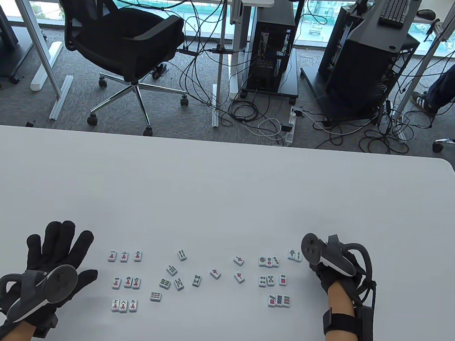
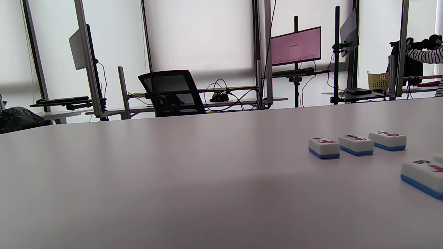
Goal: Mahjong suit sorting
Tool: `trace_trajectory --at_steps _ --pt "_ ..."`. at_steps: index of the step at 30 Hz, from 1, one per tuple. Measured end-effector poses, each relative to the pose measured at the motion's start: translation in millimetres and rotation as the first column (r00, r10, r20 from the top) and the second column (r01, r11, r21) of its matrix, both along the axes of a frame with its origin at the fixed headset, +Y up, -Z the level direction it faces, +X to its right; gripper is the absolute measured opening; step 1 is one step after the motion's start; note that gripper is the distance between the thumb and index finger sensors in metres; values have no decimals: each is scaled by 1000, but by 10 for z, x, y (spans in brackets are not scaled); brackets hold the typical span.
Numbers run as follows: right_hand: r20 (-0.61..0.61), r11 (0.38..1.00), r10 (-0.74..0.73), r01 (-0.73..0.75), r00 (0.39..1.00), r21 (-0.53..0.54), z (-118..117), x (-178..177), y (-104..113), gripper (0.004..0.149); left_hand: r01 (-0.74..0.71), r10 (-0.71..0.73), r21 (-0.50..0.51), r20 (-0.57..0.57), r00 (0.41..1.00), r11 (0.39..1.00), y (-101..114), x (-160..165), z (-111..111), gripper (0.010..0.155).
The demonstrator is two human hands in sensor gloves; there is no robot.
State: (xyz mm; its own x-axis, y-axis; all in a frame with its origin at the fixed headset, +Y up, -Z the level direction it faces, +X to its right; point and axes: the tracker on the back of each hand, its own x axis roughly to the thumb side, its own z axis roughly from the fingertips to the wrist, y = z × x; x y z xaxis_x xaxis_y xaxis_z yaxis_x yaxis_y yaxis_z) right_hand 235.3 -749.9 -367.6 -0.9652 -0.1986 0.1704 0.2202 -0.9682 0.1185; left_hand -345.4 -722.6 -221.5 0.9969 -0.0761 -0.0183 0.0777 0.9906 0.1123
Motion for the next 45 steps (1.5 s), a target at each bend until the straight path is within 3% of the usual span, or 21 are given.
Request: trace_trajectory --at_steps 13,18,22,26,31,39,45 --pt "28 998 15 -13 1000 -53 -57 -126 -139 55 -2 2 -19 -2 1000 1000 -20 -13 -21 85" --pt "35 999 41 -41 999 -25 2 -161 -31 62 -1 1 -15 8 1000 1000 -21 -1 -20 85" --pt "1 999 -6 6 1000 35 51 -355 197 62 0 0 -1 26 1000 1000 6 32 -4 85" --pt "-117 990 -88 99 989 97 82 -811 409 61 -6 6 10 40 999 1000 28 55 13 85" --pt "-308 984 -126 158 943 82 153 -1629 465 61 -7 6 22 62 998 1000 48 96 37 85" --pt "-473 997 -78 81 878 -12 219 -2756 149 62 -20 17 28 81 997 999 42 103 45 85" --pt "-493 996 22 -63 870 -65 201 -3155 -43 67 -44 40 44 92 995 998 72 97 57 85"
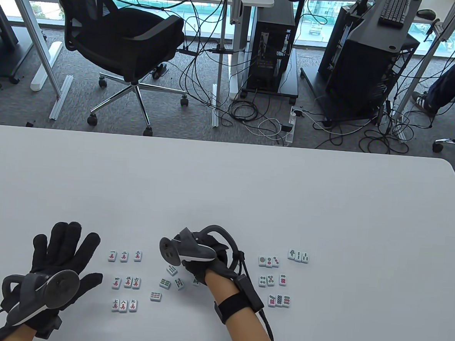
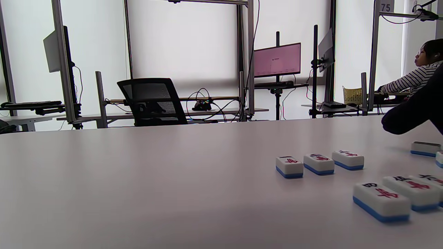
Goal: Mahjong suit sorting
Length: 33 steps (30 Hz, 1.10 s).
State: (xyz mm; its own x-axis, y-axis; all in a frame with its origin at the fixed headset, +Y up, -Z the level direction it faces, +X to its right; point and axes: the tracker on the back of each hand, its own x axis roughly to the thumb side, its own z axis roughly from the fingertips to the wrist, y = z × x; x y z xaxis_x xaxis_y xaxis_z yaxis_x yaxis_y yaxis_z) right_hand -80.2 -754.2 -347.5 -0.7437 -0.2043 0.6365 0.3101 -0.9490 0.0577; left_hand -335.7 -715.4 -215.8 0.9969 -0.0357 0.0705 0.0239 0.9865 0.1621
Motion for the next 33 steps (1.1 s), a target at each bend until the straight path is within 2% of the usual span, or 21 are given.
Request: trace_trajectory --at_steps 5,10,16,20,22,27,30,33 --pt "10 994 110 -110 994 -16 -32 -100 -83 63 -6 6 7 8 1000 1000 1 -1 2 85" --pt "-5 998 65 -65 998 2 -20 -111 -105 55 5 -5 4 13 1000 1000 -8 13 3 85" --pt "-17 1000 7 -7 1000 28 4 -37 -95 55 15 -15 4 16 1000 1000 -3 29 13 85" --pt "-7 997 -50 50 999 57 40 150 36 57 14 -14 6 16 1000 1000 -2 28 13 85" --pt "4 994 -88 87 996 68 59 310 157 58 14 -14 5 14 1000 1000 -2 26 13 85" --pt "82 983 -144 133 986 127 94 965 523 59 20 -20 -3 9 1000 1000 -12 26 9 85" --pt "151 985 -130 110 980 137 110 1397 652 59 26 -26 -4 8 1000 1000 -13 31 9 85" --pt "239 986 -119 87 964 141 150 1836 688 58 27 -27 -5 7 1000 1000 -13 37 11 85"
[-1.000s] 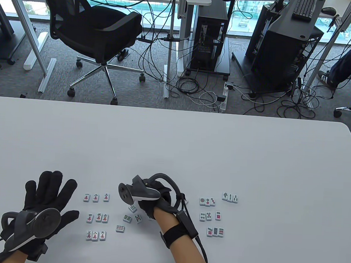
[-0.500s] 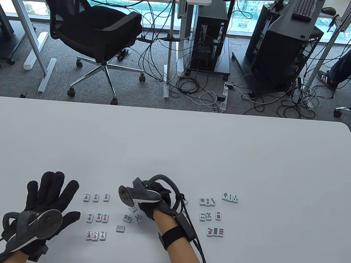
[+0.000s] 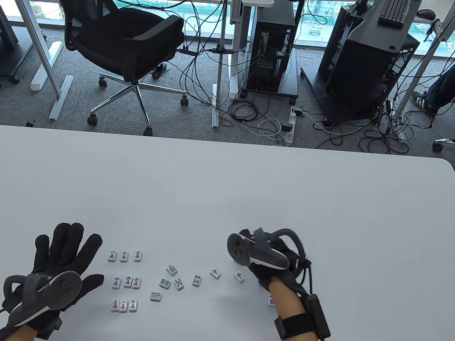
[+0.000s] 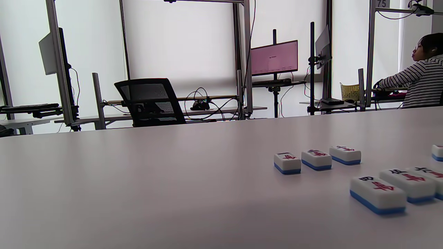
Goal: Mahjong suit sorting
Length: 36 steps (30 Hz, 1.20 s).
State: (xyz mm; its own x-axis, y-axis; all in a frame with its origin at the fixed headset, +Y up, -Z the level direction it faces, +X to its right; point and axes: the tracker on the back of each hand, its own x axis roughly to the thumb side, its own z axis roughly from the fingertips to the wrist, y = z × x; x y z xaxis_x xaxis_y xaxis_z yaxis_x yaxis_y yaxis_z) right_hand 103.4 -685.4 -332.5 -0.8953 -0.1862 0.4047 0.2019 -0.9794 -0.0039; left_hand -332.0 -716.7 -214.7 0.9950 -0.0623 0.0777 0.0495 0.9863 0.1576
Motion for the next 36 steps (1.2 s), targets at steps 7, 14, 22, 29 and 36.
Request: trace_trajectory --at_steps 7,14,22,29,36 --pt "184 997 31 -17 982 -80 109 798 -329 58 4 -4 -2 -10 1000 1000 2 1 2 85" --pt "216 991 5 24 976 -130 173 1000 -674 57 21 -21 -23 -16 1000 1000 -35 12 -12 85" --pt "203 991 20 7 979 -134 146 943 -786 56 28 -28 -34 -20 999 999 -37 19 -16 85" --pt "215 989 76 -45 974 -144 181 902 -741 61 14 -15 -29 -22 1000 999 -24 5 -14 85" --pt "140 999 5 0 990 -40 238 557 -319 60 0 0 -15 -19 1000 1000 6 -3 -9 85"
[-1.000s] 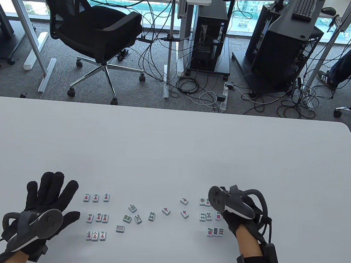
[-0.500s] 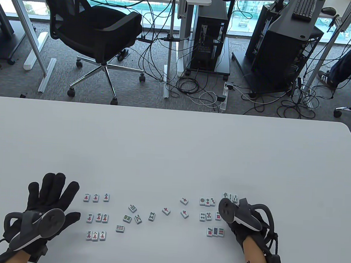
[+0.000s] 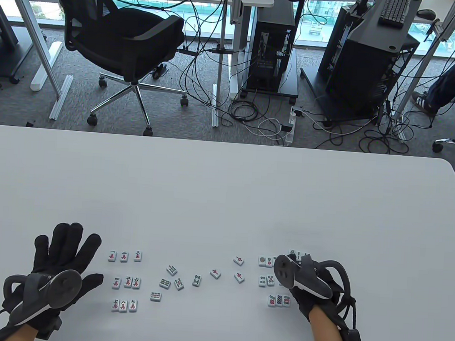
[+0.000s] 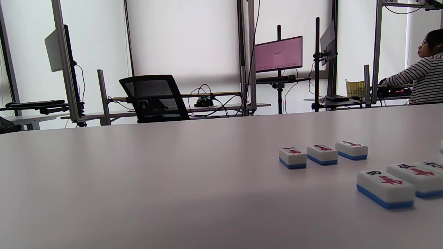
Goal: Mahjong suit sorting
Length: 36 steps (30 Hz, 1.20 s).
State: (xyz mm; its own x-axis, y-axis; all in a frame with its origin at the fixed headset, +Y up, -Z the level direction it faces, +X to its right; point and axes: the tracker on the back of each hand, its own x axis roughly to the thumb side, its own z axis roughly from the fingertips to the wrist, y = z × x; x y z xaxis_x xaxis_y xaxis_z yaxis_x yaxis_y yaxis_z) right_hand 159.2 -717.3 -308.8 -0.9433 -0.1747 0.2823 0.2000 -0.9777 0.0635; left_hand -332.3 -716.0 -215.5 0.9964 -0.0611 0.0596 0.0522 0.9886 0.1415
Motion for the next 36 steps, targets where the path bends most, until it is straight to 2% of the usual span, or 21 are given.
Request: trace_trajectory --at_steps 3,6,10,13,18,24,30,36 --pt "-74 997 -72 74 995 32 -28 -365 139 60 -2 2 4 2 1000 1000 0 -1 4 85" --pt "-172 992 -119 124 978 19 -41 -817 164 60 -2 1 11 8 1000 1000 6 8 11 85" --pt "-283 993 -117 112 952 -32 -40 -1384 56 60 -9 9 15 14 1000 1000 8 8 13 85" --pt "-334 995 -98 97 937 -18 -50 -1771 -21 59 -13 13 18 20 1000 1000 5 7 12 85" --pt "-405 996 -76 54 911 -64 -75 -2239 -155 56 -26 25 29 28 999 999 17 2 20 85" --pt "-489 997 35 -64 871 -41 -31 -2563 -255 56 -29 28 31 40 999 999 15 12 20 85" --pt "-491 976 140 -203 860 -77 -46 -2729 -353 55 -24 22 31 48 999 999 17 26 24 85" --pt "-494 974 152 -215 856 -71 -62 -2742 -424 55 -22 21 26 48 999 999 14 27 19 85"
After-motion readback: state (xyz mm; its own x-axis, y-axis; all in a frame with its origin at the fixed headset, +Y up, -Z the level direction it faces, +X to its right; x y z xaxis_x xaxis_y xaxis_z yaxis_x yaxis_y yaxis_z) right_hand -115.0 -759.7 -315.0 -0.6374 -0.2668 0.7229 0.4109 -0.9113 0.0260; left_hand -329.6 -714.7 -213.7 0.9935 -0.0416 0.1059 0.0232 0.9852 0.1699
